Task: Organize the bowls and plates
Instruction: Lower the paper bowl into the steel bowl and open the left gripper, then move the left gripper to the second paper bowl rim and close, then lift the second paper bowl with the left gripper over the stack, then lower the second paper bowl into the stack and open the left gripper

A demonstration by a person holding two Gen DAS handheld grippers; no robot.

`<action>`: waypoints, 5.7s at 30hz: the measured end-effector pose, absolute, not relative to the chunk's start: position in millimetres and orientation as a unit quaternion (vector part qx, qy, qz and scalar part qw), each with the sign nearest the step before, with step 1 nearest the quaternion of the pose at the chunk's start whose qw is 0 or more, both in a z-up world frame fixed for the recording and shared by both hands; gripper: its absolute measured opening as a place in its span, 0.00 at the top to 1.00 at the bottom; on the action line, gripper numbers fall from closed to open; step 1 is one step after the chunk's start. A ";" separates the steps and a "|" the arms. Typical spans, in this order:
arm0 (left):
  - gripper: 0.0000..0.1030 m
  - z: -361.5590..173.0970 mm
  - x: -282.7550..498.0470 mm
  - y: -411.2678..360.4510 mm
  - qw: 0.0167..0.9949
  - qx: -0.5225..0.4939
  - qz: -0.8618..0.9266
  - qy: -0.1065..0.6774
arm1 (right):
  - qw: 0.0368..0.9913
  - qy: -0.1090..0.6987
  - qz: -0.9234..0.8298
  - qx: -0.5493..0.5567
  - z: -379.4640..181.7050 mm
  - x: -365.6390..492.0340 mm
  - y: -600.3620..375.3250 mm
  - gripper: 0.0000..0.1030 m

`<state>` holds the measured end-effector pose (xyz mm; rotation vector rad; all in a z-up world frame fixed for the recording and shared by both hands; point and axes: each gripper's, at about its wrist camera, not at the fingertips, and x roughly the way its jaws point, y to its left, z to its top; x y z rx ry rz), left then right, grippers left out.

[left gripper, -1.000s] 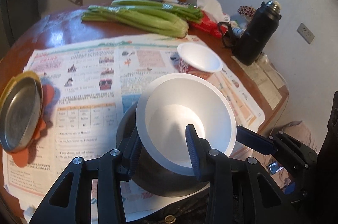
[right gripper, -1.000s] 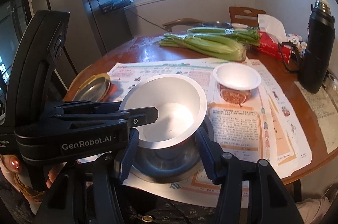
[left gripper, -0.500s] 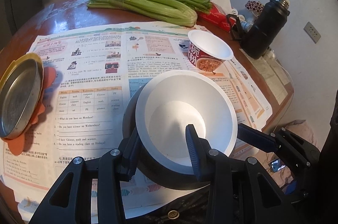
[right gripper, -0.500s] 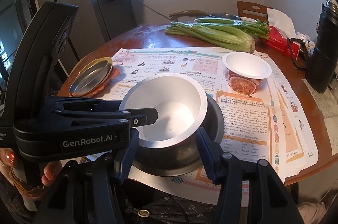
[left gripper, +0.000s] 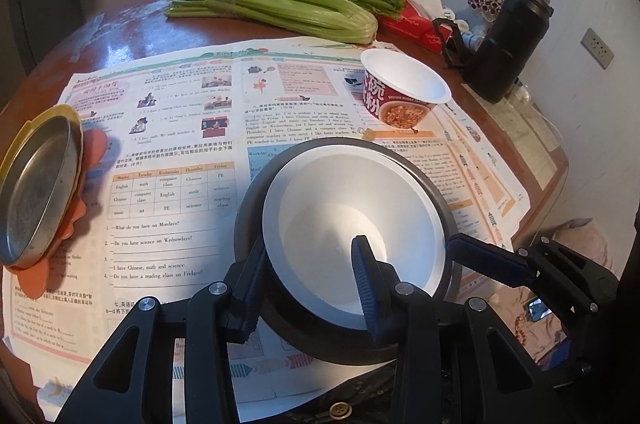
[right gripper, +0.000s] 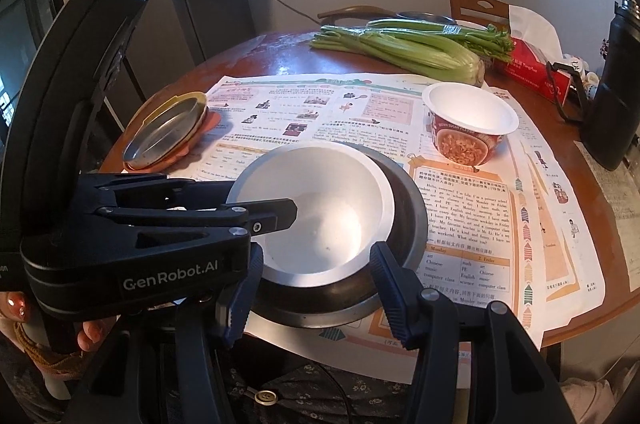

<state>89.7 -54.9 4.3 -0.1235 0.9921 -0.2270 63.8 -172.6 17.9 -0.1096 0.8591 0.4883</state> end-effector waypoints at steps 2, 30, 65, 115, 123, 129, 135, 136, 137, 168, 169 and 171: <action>0.60 4.8 89.9 -55.8 0.873 -0.056 -0.107 0.473 | 0.879 0.412 0.234 -0.053 17.6 63.9 -172.7 0.46; 0.58 28.0 80.2 -58.3 0.886 -0.050 -0.102 0.449 | 0.885 0.390 0.249 -0.046 31.4 56.4 -178.7 0.45; 0.51 69.1 117.5 -93.3 0.908 -0.032 -0.130 0.397 | 0.928 0.332 0.170 -0.011 66.0 84.2 -242.8 0.45; 0.51 1.4 279.1 -119.9 0.851 -0.062 -0.151 0.499 | 0.873 0.453 0.183 0.011 4.3 236.3 -234.2 0.45; 0.51 11.0 268.7 -109.5 0.857 -0.077 -0.154 0.486 | 0.875 0.447 0.185 0.004 11.4 225.9 -225.1 0.44; 0.51 33.2 246.5 -103.6 0.871 -0.074 -0.154 0.461 | 0.886 0.421 0.194 0.002 32.0 208.6 -219.8 0.44; 0.51 54.4 218.5 -94.5 0.884 -0.069 -0.151 0.437 | 0.894 0.399 0.204 0.000 49.6 187.6 -213.8 0.44; 0.51 57.0 214.3 -92.8 0.886 -0.069 -0.150 0.434 | 0.895 0.396 0.206 -0.002 52.3 183.5 -212.0 0.44; 0.51 59.3 209.1 -90.8 0.888 -0.069 -0.148 0.431 | 0.896 0.391 0.209 -0.004 55.1 179.0 -210.2 0.44; 0.51 44.0 103.0 -60.8 0.892 -0.072 -0.115 0.431 | 0.895 0.374 0.240 -0.050 55.6 71.1 -177.2 0.44; 0.51 43.0 102.1 -61.0 0.892 -0.071 -0.113 0.432 | 0.894 0.376 0.240 -0.050 54.2 70.6 -176.9 0.44; 0.51 41.7 100.9 -61.6 0.892 -0.069 -0.112 0.433 | 0.893 0.377 0.241 -0.051 51.9 69.8 -176.3 0.44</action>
